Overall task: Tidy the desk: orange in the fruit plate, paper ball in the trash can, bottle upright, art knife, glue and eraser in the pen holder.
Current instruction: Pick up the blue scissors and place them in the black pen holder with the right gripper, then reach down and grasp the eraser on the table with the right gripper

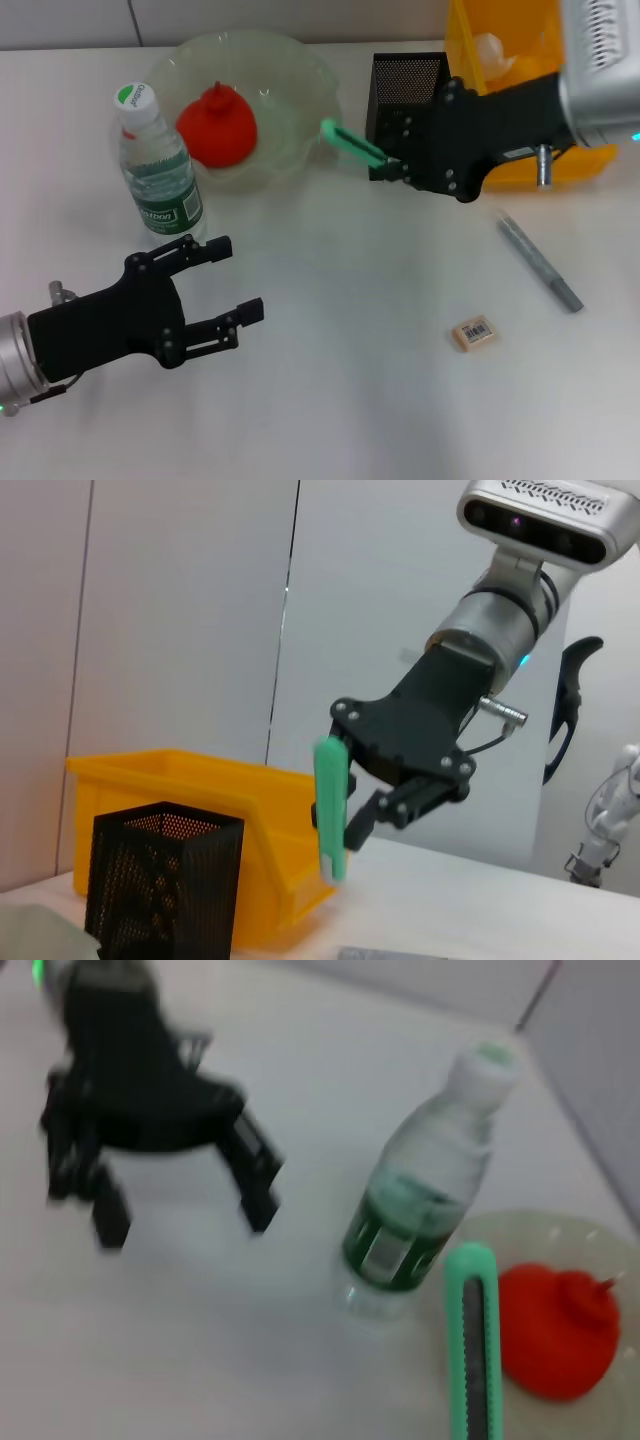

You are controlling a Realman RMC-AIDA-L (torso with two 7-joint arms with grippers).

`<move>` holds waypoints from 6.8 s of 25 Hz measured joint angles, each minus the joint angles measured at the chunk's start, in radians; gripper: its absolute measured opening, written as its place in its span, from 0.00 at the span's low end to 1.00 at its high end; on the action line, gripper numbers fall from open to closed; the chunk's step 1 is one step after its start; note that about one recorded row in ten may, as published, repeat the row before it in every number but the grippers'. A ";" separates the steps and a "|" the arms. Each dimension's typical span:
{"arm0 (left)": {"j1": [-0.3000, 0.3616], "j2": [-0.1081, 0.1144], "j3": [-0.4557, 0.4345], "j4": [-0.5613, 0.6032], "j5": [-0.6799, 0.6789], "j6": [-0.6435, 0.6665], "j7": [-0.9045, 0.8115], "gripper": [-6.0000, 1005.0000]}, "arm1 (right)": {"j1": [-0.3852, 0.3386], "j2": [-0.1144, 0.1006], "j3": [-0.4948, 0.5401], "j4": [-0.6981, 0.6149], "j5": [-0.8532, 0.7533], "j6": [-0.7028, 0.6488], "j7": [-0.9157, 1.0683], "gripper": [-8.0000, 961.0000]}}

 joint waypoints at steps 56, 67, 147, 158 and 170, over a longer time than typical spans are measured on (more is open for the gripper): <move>-0.009 -0.016 0.002 0.014 0.029 -0.045 0.189 0.72 | -0.294 0.000 -0.582 0.054 -0.072 1.293 -1.459 0.17; -0.005 -0.019 0.005 0.011 0.029 -0.058 0.232 0.72 | -0.293 0.000 -0.700 -0.008 -0.301 1.459 -1.465 0.18; -0.020 -0.020 -0.075 -0.178 -0.030 -0.083 0.225 0.72 | -0.345 -0.015 -0.751 0.168 -0.211 1.622 1.437 0.54; -0.039 -0.020 -0.071 -0.179 -0.027 -0.098 0.216 0.72 | -0.501 -0.026 -0.477 0.391 0.160 0.824 1.247 0.54; -0.052 -0.023 -0.070 -0.194 -0.026 -0.094 0.201 0.72 | -0.238 -0.037 0.339 0.022 0.467 -0.378 0.612 0.52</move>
